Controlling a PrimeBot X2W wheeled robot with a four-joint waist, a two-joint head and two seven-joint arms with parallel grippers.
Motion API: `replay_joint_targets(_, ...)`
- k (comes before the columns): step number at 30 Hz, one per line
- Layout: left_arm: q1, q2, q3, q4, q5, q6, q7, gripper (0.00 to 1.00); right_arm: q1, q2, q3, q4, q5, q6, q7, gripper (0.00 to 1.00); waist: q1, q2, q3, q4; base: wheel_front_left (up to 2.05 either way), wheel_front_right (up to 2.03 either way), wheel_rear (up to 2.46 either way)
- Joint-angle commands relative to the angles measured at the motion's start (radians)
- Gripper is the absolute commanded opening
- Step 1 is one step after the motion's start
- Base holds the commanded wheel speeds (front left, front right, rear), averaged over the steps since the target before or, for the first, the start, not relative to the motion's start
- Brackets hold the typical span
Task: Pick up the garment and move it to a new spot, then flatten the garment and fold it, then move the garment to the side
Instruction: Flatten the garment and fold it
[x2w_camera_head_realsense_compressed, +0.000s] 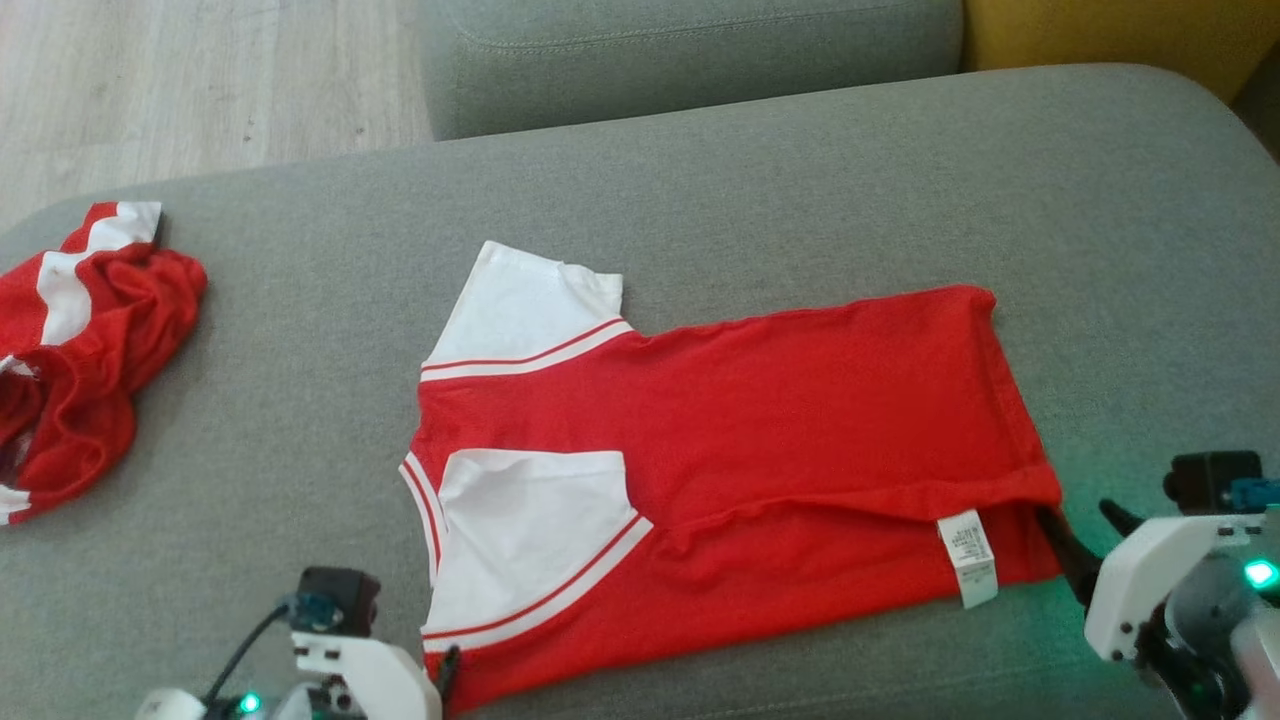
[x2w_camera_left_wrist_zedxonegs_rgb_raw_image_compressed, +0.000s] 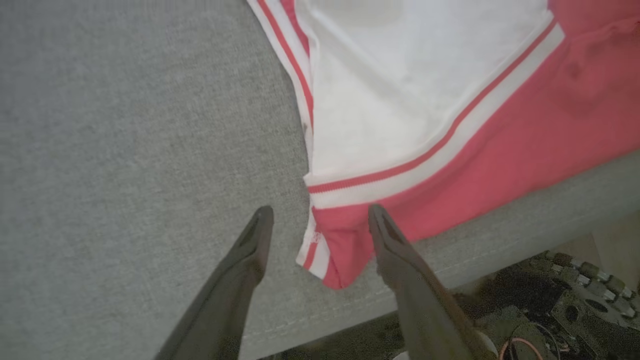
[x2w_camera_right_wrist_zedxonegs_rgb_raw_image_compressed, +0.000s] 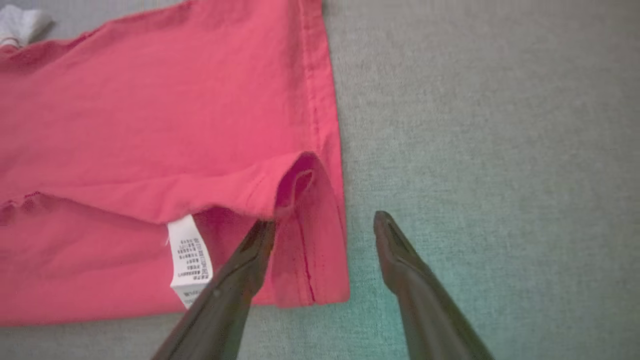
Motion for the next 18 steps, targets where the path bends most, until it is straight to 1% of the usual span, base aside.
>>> replay_joint_targets(1, -0.078, 0.033, 0.06, -0.045, 0.015, 0.008, -0.018, 1.0, -0.005, -0.004, -0.017, -0.057, -0.027, 0.007, -0.018, 1.0, 0.0, 0.0, 0.002, 0.0, 0.0, 0.0, 0.0)
replay_joint_targets(5, -0.159, 0.045, 0.085, -0.067, 0.044, -0.004, -0.046, 1.0, -0.005, 0.033, -0.067, -0.14, -0.05, 0.007, -0.036, 1.0, 0.0, 0.0, 0.016, 0.0, 0.0, 0.0, 0.0)
replay_joint_targets(6, -0.159, 0.045, 0.085, -0.067, 0.044, -0.004, -0.046, 1.0, -0.005, 0.033, -0.067, -0.14, -0.05, 0.007, -0.036, 1.0, 0.0, 0.0, 0.016, 0.0, 0.0, 0.0, 0.0)
replay_joint_targets(9, -0.245, 0.041, 0.102, -0.064, 0.052, -0.024, -0.05, 1.0, -0.034, 0.056, -0.111, -0.196, -0.069, 0.007, -0.087, 1.0, 0.0, 0.0, 0.04, -0.004, 0.0, 0.0, 0.0)
replay_joint_targets(11, -0.314, 0.037, 0.103, -0.042, 0.055, -0.05, -0.04, 1.0, -0.067, 0.075, -0.134, -0.21, -0.077, 0.007, -0.12, 1.0, 0.0, 0.0, 0.062, -0.009, 0.0, 0.0, 0.0)
replay_joint_targets(13, -0.389, 0.032, 0.1, -0.005, 0.059, -0.08, -0.025, 1.0, -0.114, 0.09, -0.135, -0.205, -0.078, 0.007, -0.146, 1.0, 0.0, 0.0, 0.09, -0.018, 0.0, 0.0, 0.0)
replay_joint_targets(15, -0.469, 0.016, 0.096, 0.037, 0.058, -0.112, -0.012, 1.0, -0.166, 0.107, -0.126, -0.18, -0.062, 0.007, -0.158, 1.0, 0.0, 0.0, 0.12, -0.027, 0.0, 0.0, 0.0)
replay_joint_targets(18, -0.593, -0.009, 0.083, 0.118, 0.059, -0.168, 0.01, 1.0, -0.263, 0.112, -0.099, -0.115, -0.038, 0.007, -0.163, 1.0, 0.0, 0.0, 0.173, -0.039, 0.0, 0.0, 0.0)
